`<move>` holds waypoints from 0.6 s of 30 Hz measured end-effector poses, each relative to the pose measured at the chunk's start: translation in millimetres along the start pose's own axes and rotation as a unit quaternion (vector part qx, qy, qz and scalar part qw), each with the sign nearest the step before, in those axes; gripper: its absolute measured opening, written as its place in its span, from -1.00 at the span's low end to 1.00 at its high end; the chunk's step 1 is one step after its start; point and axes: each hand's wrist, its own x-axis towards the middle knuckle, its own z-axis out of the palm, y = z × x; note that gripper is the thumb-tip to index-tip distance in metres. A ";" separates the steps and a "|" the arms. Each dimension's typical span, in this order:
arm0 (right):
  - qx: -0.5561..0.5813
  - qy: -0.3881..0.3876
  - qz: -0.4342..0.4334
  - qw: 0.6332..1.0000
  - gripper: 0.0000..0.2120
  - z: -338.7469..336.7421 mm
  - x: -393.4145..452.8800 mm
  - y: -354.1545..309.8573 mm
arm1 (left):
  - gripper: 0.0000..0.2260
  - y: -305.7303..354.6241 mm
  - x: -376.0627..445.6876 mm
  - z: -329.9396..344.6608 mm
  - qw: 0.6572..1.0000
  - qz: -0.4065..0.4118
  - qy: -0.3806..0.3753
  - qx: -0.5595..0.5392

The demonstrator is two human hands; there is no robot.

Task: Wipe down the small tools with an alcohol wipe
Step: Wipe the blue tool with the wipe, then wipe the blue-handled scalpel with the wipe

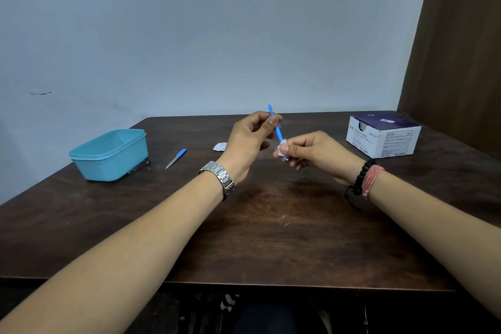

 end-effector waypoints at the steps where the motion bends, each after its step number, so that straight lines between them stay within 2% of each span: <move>1: 0.002 0.002 -0.001 1.000 -0.86 0.2 -0.2 0.3 | -0.91 -0.7 0.3 0.4 1.000 0.003 -0.004 0.005; 6: 0.027 0.028 -0.016 0.999 -0.81 0.0 0.3 0.9 | -0.90 -0.2 -0.1 3.1 0.999 0.014 -0.046 -0.004; 10: 0.014 0.005 -0.021 1.000 -0.85 1.0 1.5 2.3 | -0.87 2.1 1.9 -2.4 1.000 0.021 -0.018 0.002; 14: 0.007 -0.010 -0.019 1.000 -0.85 2.2 2.0 6.1 | -0.85 18.5 10.9 -18.7 0.995 0.036 0.087 -0.037; 18: 0.013 -0.010 -0.019 1.000 -0.83 -0.5 2.1 7.1 | -0.85 37.4 24.7 -62.0 0.973 0.102 0.190 0.082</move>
